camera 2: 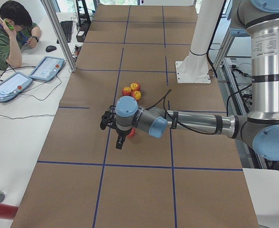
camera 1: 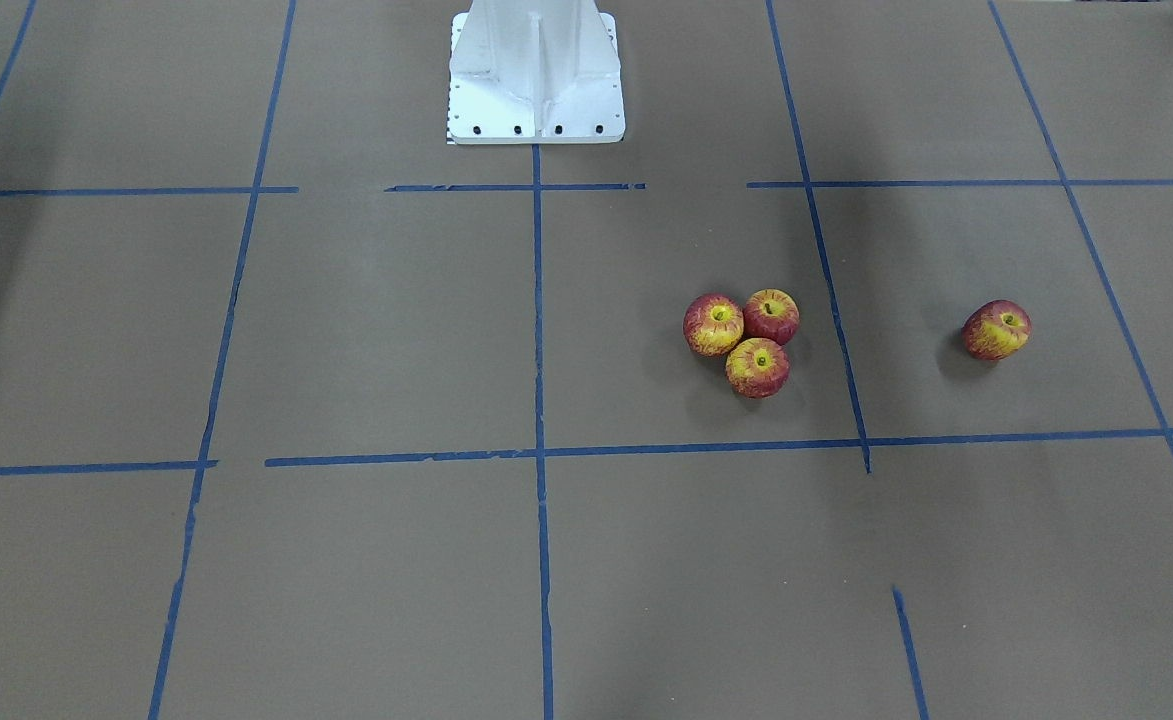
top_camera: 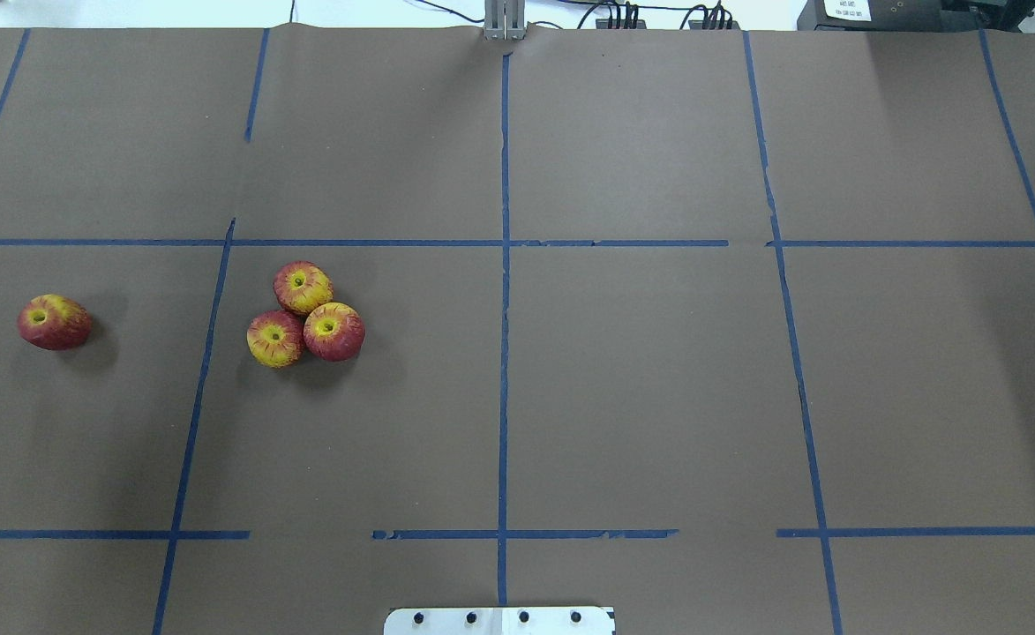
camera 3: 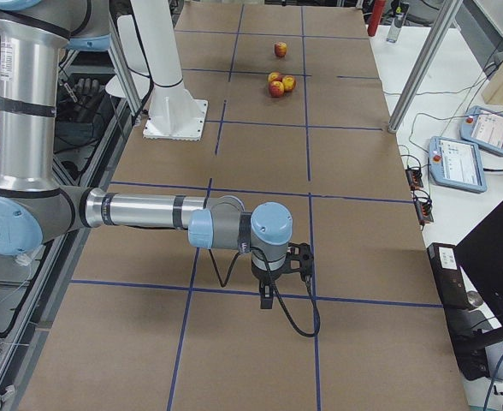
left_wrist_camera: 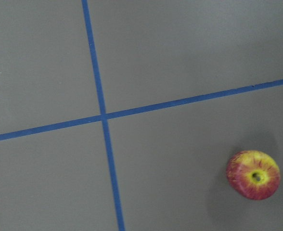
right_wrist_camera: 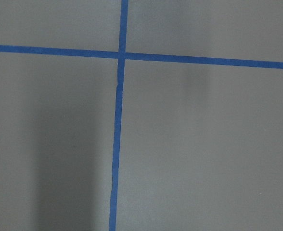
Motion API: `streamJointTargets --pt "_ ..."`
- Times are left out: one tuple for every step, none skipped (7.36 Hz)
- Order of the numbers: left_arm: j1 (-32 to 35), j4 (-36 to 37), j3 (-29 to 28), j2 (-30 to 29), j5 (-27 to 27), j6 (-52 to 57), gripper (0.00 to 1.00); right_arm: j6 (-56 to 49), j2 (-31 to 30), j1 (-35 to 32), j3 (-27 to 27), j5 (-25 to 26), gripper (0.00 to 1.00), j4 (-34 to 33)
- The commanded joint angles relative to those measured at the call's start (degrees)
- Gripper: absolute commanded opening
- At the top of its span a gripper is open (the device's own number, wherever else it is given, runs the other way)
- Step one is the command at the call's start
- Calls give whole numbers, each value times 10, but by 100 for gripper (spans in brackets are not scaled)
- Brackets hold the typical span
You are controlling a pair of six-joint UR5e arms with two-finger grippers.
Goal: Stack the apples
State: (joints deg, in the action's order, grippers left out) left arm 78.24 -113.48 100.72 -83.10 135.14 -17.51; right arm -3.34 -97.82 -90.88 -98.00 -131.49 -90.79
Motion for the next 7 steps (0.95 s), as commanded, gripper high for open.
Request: streamJointTargets --pt "-104 -116 -10 -1 -77 -179 100 0 0 0 0 0 100 0" --pt "-144 -126 -11 -3 -114 -236 100 0 0 0 0 0 100 0" --pt "-181 -131 -13 -11 -147 -281 100 0 0 0 0 0 100 0" --pt "-203 -131 -21 -19 -157 -305 100 0 0 0 0 0 100 0" --pt "-208 -132 -37 -24 -156 -313 100 0 0 0 0 0 100 0" --pt "-214 -132 -41 -25 -157 -313 100 0 0 0 0 0 100 0" --pt "-216 -133 -46 -25 -157 -313 100 0 0 0 0 0 100 0"
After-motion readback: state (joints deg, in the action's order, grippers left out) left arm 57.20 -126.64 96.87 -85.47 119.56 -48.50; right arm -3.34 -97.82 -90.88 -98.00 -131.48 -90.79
